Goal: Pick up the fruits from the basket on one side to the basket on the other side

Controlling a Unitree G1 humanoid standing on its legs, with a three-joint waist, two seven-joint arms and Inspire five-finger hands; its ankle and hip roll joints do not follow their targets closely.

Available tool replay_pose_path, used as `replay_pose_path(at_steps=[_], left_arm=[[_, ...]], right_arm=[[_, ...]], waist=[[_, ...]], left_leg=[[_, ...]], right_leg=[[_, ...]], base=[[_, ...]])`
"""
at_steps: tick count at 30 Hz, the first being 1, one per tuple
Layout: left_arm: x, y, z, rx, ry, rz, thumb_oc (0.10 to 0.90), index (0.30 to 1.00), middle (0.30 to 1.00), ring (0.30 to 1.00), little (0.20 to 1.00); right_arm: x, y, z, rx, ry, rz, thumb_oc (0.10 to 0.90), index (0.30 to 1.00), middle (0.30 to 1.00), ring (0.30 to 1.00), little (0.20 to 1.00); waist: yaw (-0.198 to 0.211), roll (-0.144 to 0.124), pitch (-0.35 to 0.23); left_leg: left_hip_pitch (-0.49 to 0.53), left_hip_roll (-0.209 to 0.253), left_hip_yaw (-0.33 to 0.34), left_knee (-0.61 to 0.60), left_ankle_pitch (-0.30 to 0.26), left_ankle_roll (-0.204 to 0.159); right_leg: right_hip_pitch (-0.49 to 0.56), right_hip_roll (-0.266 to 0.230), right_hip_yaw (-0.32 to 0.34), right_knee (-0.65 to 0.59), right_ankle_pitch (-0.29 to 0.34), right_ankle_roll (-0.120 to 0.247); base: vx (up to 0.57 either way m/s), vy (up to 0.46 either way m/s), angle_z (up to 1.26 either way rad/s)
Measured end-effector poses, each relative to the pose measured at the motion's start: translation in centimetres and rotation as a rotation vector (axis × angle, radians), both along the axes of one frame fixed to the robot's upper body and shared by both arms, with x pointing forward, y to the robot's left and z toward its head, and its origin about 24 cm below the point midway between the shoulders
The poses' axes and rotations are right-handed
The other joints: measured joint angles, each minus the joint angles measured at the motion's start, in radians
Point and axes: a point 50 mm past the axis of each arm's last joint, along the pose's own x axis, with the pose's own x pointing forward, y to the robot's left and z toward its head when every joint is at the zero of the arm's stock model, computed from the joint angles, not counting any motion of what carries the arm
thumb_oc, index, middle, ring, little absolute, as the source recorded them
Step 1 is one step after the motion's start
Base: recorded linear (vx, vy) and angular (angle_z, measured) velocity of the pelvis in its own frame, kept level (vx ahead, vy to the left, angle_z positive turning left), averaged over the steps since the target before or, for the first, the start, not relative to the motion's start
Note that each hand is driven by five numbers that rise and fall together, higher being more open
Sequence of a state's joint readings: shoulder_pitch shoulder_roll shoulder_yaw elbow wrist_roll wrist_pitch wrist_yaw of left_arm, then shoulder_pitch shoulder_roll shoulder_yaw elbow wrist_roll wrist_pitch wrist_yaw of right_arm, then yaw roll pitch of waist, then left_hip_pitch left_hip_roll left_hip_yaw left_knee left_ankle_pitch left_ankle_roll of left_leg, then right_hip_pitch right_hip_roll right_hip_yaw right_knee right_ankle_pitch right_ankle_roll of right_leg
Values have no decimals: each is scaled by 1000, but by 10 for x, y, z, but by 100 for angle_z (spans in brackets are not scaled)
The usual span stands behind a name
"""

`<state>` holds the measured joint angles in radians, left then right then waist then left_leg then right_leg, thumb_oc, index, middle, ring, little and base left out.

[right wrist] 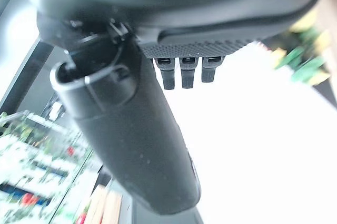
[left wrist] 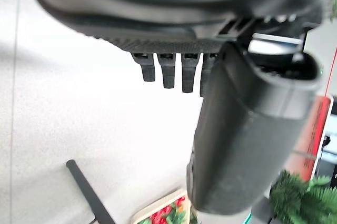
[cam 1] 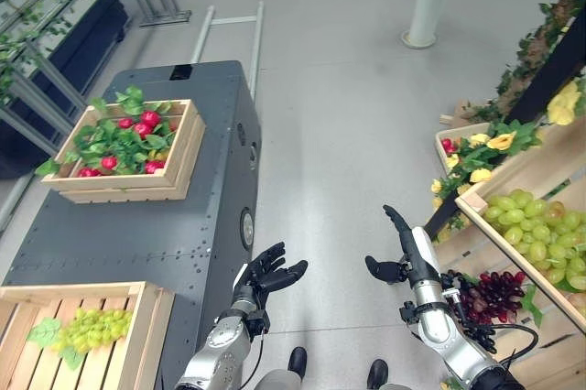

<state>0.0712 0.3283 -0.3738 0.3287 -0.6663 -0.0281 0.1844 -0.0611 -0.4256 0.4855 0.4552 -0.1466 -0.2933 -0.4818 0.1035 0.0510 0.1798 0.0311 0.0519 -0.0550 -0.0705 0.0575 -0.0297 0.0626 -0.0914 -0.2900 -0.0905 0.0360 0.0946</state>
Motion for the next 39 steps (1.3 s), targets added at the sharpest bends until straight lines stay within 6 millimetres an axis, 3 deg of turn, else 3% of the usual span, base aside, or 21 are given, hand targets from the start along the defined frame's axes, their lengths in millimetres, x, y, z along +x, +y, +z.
replay_pose_path(at_steps=[5, 14, 16, 17, 18, 19, 20, 21, 24, 25, 26, 27, 30, 32, 34, 35, 36, 37, 38, 39], left_arm=[[-13, 5, -8, 11, 41, 21, 800, 900, 900, 900, 900], [-12, 6, -8, 56, 37, 18, 800, 900, 900, 900, 900], [-13, 6, -9, 58, 40, 16, 800, 900, 900, 900, 900], [-13, 6, -9, 72, 35, 5, 800, 900, 900, 900, 900], [-12, 6, -8, 82, 29, -3, 800, 900, 900, 900, 900], [-10, 8, -6, 102, 17, -24, 800, 900, 900, 900, 900], [-9, 11, -6, 118, 13, -36, 800, 900, 900, 900, 900], [-6, 21, -3, 154, 4, -54, 800, 900, 900, 900, 900], [0, 37, 2, 204, -5, -72, 800, 900, 900, 900, 900], [6, 40, 1, 223, 2, -84, 800, 900, 900, 900, 900], [10, 40, 1, 226, 0, -96, 800, 900, 900, 900, 900], [13, 35, 1, 208, -5, -104, 800, 900, 900, 900, 900], [-4, 18, -9, 132, 29, -125, 800, 900, 900, 900, 900], [-9, 12, -11, 118, 43, -157, 800, 900, 900, 900, 900], [-3, -2, -10, 97, 33, -232, 800, 900, 900, 900, 900], [6, -16, -8, 80, 21, -304, 800, 900, 900, 900, 900], [9, -21, -6, 67, 8, -327, 800, 900, 900, 900, 900], [12, -29, -4, 52, -6, -366, 800, 900, 900, 900, 900], [13, -33, -2, 51, -14, -389, 800, 900, 900, 900, 900], [13, -38, 1, 45, -31, -411, 800, 900, 900, 900, 900]], right_arm=[[-9, 3, -10, 79, 131, 84, 800, 900, 900, 900, 900], [-8, 10, -8, 127, 148, 118, 800, 900, 900, 900, 900], [-11, 8, -11, 128, 165, 106, 800, 900, 900, 900, 900], [-11, 8, -12, 125, 169, 105, 800, 900, 900, 900, 900], [-11, 8, -12, 124, 167, 105, 800, 900, 900, 900, 900], [-12, 9, -12, 126, 167, 104, 800, 900, 900, 900, 900], [-15, 11, -14, 136, 177, 105, 800, 900, 900, 900, 900], [-19, 17, -16, 171, 186, 110, 800, 900, 900, 900, 900], [-18, 25, -12, 204, 166, 116, 800, 900, 900, 900, 900], [-13, 27, -12, 227, 152, 86, 800, 900, 900, 900, 900], [-10, 28, -11, 240, 148, 68, 800, 900, 900, 900, 900], [-5, 25, -13, 230, 154, 47, 800, 900, 900, 900, 900], [-4, 18, -16, 202, 179, 34, 800, 900, 900, 900, 900], [-5, 14, -16, 191, 182, 28, 800, 900, 900, 900, 900], [-12, 0, -20, 182, 204, -12, 800, 900, 900, 900, 900], [-18, -10, -24, 188, 220, -63, 800, 900, 900, 900, 900], [-19, -13, -24, 181, 221, -74, 800, 900, 900, 900, 900], [-18, -15, -23, 179, 211, -92, 800, 900, 900, 900, 900], [-17, -18, -22, 181, 203, -107, 800, 900, 900, 900, 900], [-14, -19, -19, 185, 186, -119, 800, 900, 900, 900, 900]], waist=[[3, -12, -12], [41, -12, -12], [37, -11, -10], [35, -10, -9], [32, -5, -5], [16, -3, 11], [12, -10, 15], [-18, -21, 23], [-27, -63, 53], [-41, -60, 53], [-60, -71, 50], [-74, -79, 58], [-33, -30, 67], [-22, -24, 69], [-46, -30, 71], [-80, -40, 69], [-79, -50, 67], [-92, -57, 67], [-106, -56, 67], [-115, -43, 62]], left_leg=[[4, -6, -15, -13, 10, 4], [-2, -30, -24, -2, 9, 19], [1, -49, -28, 21, -5, 39], [1, -62, -41, 33, -14, 51], [1, -74, -53, 37, -15, 54], [10, -78, -80, 46, -9, 72], [18, -85, -101, 47, -3, 76], [-7, -85, -162, 65, -1, 73], [-37, -95, -206, 66, 7, 68], [-96, -96, -252, 85, 7, 63], [-119, -100, -258, 82, 8, 64], [-128, -101, -233, 63, 17, 61], [-102, -32, -151, 39, 20, 58], [-113, -12, -95, 65, 20, 57], [-127, 3, 43, 107, -4, 74], [-153, 12, 213, 163, -12, 76], [-148, 9, 272, 164, -13, 72], [-125, 15, 375, 127, -11, 69], [-105, 15, 395, 95, -7, 65], [-59, 9, 346, 41, 16, 41]], right_leg=[[7, -6, -17, 0, 2, 4], [25, -33, -71, 20, -15, 14], [6, -69, -81, 134, -69, 34], [-57, -108, -67, 300, -122, 31], [-101, -132, -57, 408, -132, 27], [-190, -163, 15, 607, -127, 7], [-225, -154, 61, 651, -142, 5], [-244, -68, 183, 619, -156, -5], [-260, 27, 238, 460, -153, -13], [-268, 87, 319, 360, -153, -13], [-284, 97, 340, 340, -153, -14], [-283, 89, 339, 317, -97, -52], [-220, 110, 276, 257, -90, -82], [-176, 115, 219, 232, -80, -100], [-123, 90, 103, 190, -84, -110], [-82, 60, -12, 143, -85, -110], [-78, 44, -33, 136, -88, -105], [-55, 27, -83, 109, -83, -94], [-41, 23, -99, 96, -80, -89], [-37, 21, -62, 90, -80, -73]], base=[[54, 50, 8], [85, 161, 17], [65, 106, 34], [61, -12, 28], [99, -198, 45], [77, -216, 52], [107, -343, 104], [74, -256, 105], [39, -450, 109], [99, -245, 121], [209, -364, 186], [140, -192, 151], [117, -219, 70], [42, -112, 66], [41, 4, 150], [66, 120, 149], [82, 175, 166], [56, 143, 97], [30, 185, 94], [35, 166, 46]])
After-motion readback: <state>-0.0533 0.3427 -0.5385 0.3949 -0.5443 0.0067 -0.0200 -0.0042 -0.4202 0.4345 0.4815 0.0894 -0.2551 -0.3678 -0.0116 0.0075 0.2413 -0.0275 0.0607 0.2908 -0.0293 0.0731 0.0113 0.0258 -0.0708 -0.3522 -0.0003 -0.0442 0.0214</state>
